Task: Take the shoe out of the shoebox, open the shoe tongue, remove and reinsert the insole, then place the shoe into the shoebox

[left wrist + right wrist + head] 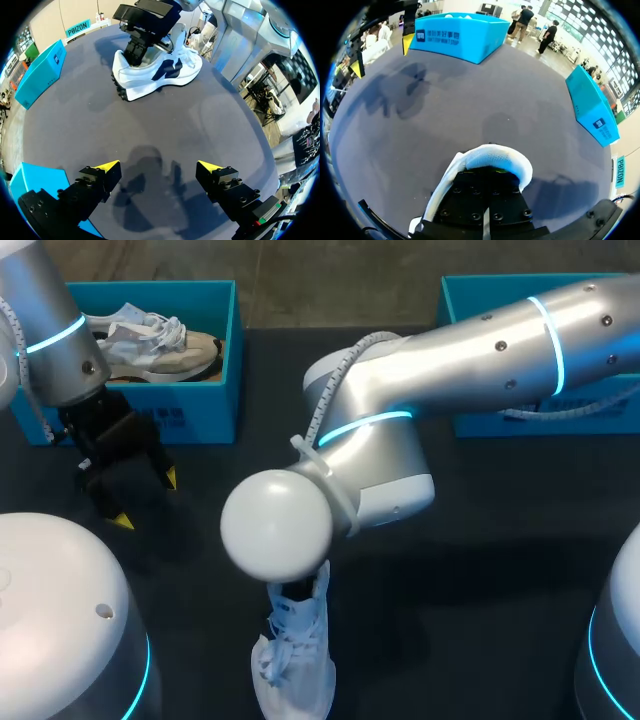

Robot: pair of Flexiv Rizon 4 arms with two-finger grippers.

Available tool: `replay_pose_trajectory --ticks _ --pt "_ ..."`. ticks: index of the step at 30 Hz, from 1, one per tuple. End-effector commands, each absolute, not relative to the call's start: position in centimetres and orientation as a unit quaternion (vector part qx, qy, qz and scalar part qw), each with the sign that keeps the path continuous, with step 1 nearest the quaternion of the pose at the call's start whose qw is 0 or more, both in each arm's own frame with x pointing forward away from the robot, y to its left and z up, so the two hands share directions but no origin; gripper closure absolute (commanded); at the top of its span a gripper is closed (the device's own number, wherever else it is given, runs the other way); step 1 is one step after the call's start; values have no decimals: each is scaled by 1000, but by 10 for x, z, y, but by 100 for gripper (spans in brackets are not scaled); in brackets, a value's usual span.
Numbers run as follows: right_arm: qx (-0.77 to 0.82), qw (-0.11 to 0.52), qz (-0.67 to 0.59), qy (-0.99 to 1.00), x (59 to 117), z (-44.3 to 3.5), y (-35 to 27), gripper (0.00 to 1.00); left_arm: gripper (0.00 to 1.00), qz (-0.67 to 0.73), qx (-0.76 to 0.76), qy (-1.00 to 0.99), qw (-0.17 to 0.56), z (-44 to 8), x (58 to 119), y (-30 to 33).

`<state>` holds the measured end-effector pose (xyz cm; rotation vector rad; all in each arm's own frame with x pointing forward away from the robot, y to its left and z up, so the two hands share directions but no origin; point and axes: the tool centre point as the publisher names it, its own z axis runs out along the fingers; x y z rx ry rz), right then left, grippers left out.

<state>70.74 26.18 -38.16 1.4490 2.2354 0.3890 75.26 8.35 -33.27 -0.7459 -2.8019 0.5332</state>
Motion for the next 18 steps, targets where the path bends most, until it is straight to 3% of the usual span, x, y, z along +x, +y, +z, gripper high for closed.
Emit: replay_pose_trajectory --ticks 1,18 --pt "659 198 196 698 708 -397 261 100 0 179 -252 -946 97 -333 752 84" --pt "676 147 125 711 687 -425 267 100 0 179 -252 -946 97 -333 752 84"
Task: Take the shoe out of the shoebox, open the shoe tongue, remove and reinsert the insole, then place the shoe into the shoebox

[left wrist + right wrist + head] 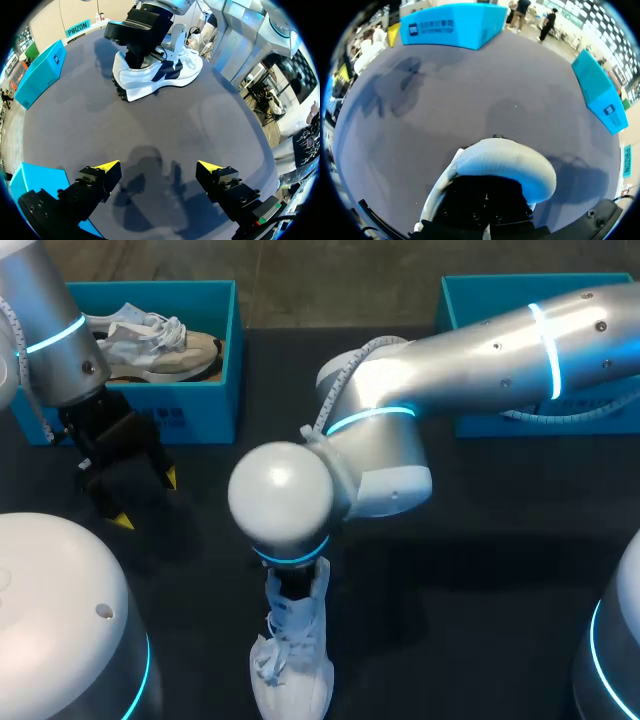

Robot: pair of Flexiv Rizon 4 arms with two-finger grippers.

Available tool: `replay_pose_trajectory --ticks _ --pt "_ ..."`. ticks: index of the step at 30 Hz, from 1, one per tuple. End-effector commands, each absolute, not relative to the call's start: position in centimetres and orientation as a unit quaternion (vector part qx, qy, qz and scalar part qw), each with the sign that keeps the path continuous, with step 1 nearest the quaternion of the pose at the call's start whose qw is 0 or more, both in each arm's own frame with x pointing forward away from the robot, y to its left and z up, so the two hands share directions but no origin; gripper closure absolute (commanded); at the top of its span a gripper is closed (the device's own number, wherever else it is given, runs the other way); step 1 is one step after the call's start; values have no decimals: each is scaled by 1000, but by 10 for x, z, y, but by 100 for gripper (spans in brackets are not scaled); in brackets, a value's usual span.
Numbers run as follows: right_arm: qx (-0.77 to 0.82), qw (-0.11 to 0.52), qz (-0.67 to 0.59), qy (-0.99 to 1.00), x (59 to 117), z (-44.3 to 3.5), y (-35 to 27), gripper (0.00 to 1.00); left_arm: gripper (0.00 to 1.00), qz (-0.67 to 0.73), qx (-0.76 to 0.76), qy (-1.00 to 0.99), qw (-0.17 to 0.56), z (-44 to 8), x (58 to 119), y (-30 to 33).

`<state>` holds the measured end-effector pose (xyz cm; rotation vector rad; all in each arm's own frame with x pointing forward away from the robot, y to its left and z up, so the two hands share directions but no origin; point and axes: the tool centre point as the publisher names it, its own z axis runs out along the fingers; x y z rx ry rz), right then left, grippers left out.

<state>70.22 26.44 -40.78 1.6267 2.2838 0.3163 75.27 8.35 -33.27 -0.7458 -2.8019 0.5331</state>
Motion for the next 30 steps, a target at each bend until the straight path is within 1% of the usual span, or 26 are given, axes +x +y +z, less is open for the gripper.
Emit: replay_pose_trajectory --ticks 1,9,13,17,21,30 --pt "677 146 125 711 684 -424 266 100 0 179 -252 -946 97 -333 752 84" --pt "687 142 111 704 661 -416 259 100 0 179 -252 -946 97 -333 752 84" --pt "682 158 134 701 656 -402 260 100 0 179 -252 -946 97 -333 752 84" --pt "672 186 156 700 662 -389 261 100 0 179 -252 -946 97 -333 752 84" --pt "663 202 176 699 672 -381 262 100 0 179 -252 -946 97 -333 752 84" --pt "653 205 191 704 698 -388 267 100 0 179 -252 -946 97 -333 752 84"
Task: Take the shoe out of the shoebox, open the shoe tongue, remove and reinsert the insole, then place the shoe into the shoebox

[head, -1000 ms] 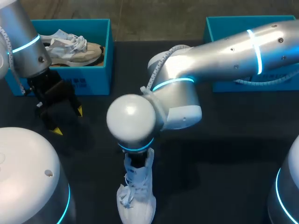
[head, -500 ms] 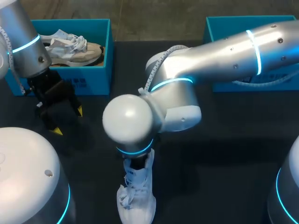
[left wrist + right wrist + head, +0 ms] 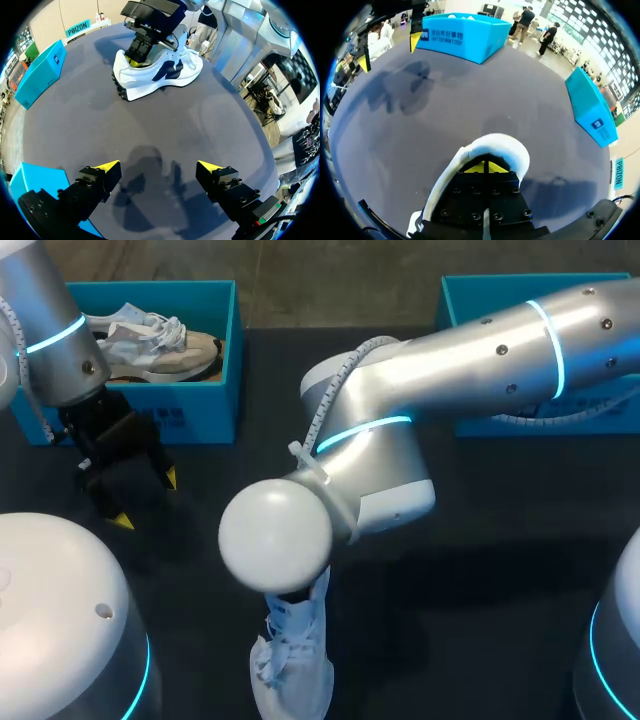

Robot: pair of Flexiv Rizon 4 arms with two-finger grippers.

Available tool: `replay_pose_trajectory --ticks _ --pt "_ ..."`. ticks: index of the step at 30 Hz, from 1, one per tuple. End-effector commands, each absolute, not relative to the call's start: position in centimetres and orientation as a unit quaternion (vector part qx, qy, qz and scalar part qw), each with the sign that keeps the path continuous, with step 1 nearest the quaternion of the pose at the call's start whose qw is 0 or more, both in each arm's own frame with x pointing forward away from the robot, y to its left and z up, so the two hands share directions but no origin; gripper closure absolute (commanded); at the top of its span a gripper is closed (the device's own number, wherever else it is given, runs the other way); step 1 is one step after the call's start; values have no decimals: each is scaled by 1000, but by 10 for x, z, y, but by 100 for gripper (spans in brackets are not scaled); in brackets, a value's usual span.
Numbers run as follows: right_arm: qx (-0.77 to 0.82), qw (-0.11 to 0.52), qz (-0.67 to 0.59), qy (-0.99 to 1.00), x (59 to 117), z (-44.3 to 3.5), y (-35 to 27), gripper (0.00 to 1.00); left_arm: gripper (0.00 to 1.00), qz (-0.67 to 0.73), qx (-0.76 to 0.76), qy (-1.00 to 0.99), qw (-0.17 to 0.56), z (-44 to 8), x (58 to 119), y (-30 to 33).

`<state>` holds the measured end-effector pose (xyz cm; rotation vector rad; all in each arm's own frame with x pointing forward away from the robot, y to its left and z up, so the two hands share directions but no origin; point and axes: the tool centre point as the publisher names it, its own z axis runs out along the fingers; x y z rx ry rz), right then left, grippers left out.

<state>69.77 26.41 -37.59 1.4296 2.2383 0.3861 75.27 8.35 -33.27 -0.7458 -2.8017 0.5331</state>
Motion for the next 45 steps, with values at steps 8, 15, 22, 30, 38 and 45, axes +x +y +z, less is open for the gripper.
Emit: replay_pose_trajectory --ticks 8,15,22,30,38,45 --pt "659 176 168 712 708 -404 266 100 0 179 -252 -946 97 -333 752 84" --pt "670 134 150 715 700 -428 266 100 0 179 -252 -946 97 -333 752 84" --pt "675 143 157 706 686 -412 262 100 0 179 -252 -946 97 -333 752 84" --pt "658 181 190 706 673 -369 267 100 0 179 -252 -946 97 -333 752 84" --pt "656 183 191 707 672 -357 272 100 0 179 -252 -946 97 -333 752 84" --pt "673 161 161 703 668 -375 268 100 0 179 -252 -946 97 -333 752 84"
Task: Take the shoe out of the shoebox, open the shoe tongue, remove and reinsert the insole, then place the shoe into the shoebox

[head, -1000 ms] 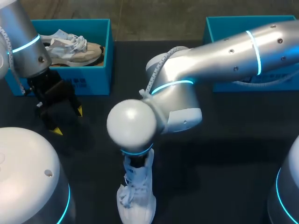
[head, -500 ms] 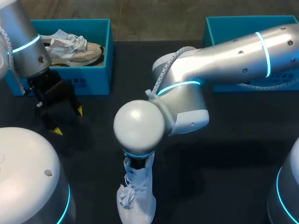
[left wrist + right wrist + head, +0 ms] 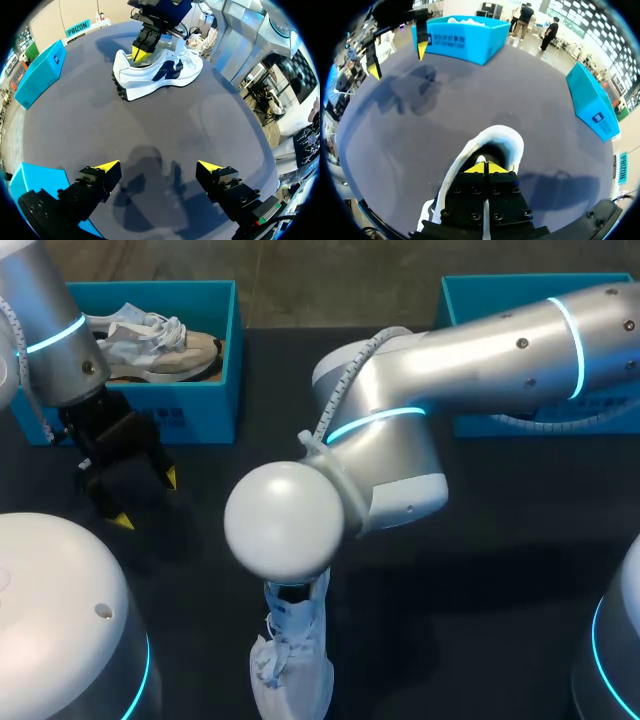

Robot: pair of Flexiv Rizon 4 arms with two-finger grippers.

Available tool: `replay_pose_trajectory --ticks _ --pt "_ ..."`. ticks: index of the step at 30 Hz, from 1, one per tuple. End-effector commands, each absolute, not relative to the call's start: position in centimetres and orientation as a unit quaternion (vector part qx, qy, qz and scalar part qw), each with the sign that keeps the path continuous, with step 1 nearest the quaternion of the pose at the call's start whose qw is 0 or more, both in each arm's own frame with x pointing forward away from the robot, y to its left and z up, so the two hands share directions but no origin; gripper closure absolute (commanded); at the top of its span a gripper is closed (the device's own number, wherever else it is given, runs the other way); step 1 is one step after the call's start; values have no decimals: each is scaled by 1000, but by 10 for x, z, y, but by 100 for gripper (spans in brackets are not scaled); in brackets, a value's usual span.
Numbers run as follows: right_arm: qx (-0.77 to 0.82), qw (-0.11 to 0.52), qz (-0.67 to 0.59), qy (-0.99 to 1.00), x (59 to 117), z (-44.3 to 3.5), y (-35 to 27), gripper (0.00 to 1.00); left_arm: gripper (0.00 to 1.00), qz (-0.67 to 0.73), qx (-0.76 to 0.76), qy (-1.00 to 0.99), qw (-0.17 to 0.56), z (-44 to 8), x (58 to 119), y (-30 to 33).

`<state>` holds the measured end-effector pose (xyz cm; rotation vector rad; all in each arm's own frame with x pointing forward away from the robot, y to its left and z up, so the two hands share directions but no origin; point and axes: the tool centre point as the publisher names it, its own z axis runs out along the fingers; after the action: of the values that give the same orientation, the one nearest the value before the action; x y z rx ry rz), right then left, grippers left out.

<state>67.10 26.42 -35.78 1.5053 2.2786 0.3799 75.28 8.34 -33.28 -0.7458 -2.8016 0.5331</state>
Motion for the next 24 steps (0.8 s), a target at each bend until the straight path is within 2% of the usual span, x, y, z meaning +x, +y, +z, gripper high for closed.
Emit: replay_pose_trajectory --ticks 1,11,24 --pt "676 153 156 704 668 -381 267 100 0 179 -252 -946 97 -333 752 84" --pt "688 109 142 704 669 -420 267 100 0 179 -252 -946 97 -333 752 84" --pt "701 97 128 695 641 -423 268 100 0 179 -252 -946 97 -333 752 84"
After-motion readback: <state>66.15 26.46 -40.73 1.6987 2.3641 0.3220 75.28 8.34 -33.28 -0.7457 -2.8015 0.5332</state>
